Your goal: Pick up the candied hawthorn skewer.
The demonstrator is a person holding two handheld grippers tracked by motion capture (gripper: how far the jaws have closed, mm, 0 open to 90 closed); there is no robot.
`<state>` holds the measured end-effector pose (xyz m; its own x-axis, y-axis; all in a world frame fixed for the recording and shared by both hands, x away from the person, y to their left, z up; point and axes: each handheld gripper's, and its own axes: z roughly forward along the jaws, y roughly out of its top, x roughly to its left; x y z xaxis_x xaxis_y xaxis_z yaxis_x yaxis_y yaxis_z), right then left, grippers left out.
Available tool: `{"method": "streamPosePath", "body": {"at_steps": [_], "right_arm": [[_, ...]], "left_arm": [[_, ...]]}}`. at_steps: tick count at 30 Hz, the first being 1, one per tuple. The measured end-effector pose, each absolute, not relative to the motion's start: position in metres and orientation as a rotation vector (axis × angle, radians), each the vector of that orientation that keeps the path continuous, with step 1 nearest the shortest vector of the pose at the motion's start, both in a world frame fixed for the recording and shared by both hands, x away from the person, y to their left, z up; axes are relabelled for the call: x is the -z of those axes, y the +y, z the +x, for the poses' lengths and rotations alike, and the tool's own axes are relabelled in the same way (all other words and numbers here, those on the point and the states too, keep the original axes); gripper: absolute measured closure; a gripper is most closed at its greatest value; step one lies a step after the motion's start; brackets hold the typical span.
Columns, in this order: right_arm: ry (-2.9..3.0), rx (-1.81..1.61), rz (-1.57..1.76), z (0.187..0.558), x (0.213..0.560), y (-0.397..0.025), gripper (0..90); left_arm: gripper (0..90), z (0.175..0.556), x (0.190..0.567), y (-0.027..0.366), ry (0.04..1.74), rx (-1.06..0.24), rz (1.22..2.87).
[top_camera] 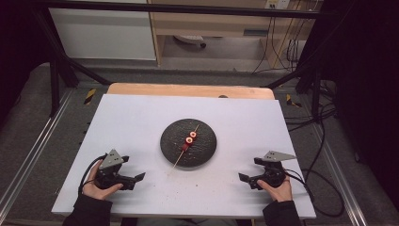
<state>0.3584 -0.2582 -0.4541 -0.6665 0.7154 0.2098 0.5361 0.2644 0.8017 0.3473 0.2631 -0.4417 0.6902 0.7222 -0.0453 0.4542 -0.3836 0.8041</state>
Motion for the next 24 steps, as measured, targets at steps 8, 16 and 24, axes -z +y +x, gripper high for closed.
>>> {"method": "streamPosePath", "body": {"at_steps": [8,16,24], "right_arm": [[2.337,-1.349,1.168,0.358,0.454,-0.258,0.6],[2.339,-1.339,1.171,0.358,0.454,-0.258,0.6],[2.327,-1.338,1.173,0.358,0.453,-0.259,0.6]], "left_arm": [[6.3,0.345,0.44,0.258,0.892,-0.4,2.053],[6.1,0.345,0.44,0.25,0.883,-0.4,2.077],[6.3,0.345,0.436,0.239,0.864,-0.409,2.089]]}}
